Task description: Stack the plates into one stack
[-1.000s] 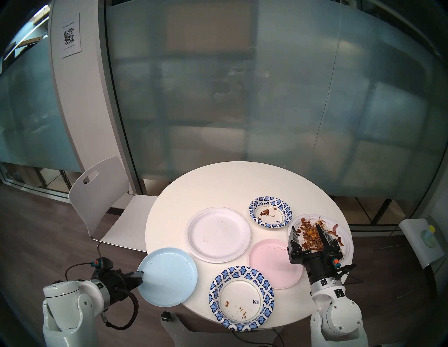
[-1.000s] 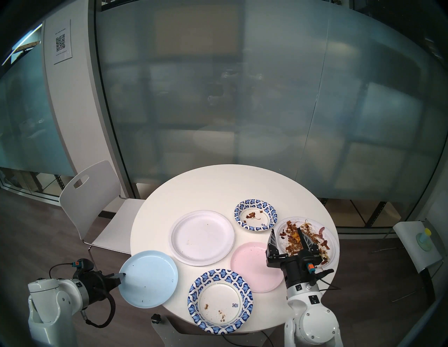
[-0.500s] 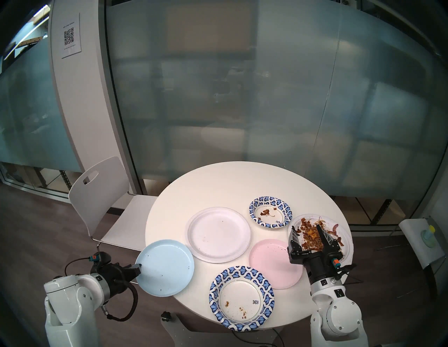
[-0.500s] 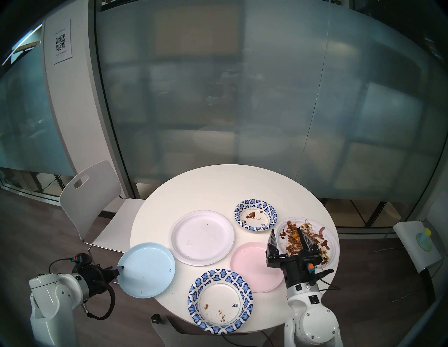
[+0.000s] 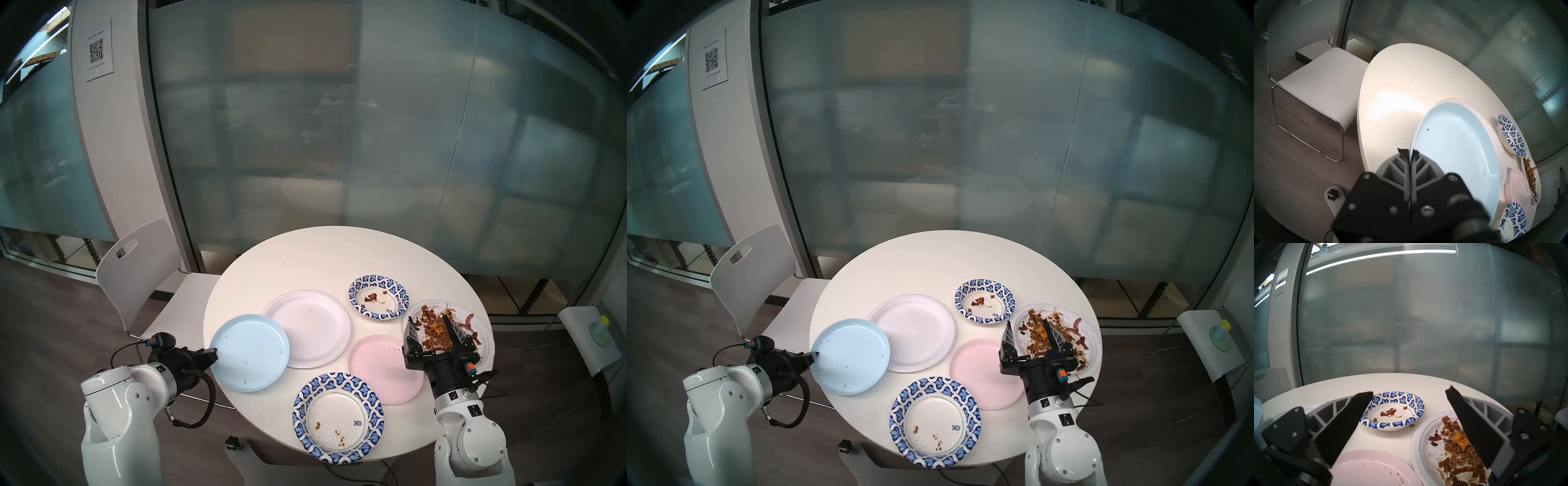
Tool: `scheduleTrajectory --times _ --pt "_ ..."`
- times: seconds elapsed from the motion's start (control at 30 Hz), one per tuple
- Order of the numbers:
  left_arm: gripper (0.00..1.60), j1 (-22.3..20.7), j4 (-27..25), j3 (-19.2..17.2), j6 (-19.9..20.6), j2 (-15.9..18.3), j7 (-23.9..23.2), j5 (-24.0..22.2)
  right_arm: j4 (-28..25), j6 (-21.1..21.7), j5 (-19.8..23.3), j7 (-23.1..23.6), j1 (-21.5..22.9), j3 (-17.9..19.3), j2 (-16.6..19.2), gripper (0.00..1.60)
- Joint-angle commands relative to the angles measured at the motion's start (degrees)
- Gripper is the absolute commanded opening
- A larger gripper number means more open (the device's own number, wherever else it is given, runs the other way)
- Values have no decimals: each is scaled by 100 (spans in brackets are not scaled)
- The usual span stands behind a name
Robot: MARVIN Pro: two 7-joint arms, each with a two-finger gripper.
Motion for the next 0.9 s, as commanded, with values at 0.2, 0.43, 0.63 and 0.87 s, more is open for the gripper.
scheduleTrajectory --times 0.2,0.43,0.63,0.87 --pt "0 -915 242 1034 -13 70 959 -348 -112 -27 4 -1 18 -3 -1 160" --pt "0 -1312 630 1307 -13 107 1811 -717 -119 -25 4 -1 14 -4 -2 160" --pt "0 -1509 857 1498 -13 149 2351 -1088 -120 -25 4 -1 13 -4 -2 160" --pt "0 -1675 1024 1737 -13 179 2902 -1435 -122 -24 4 -1 12 -4 -2 160"
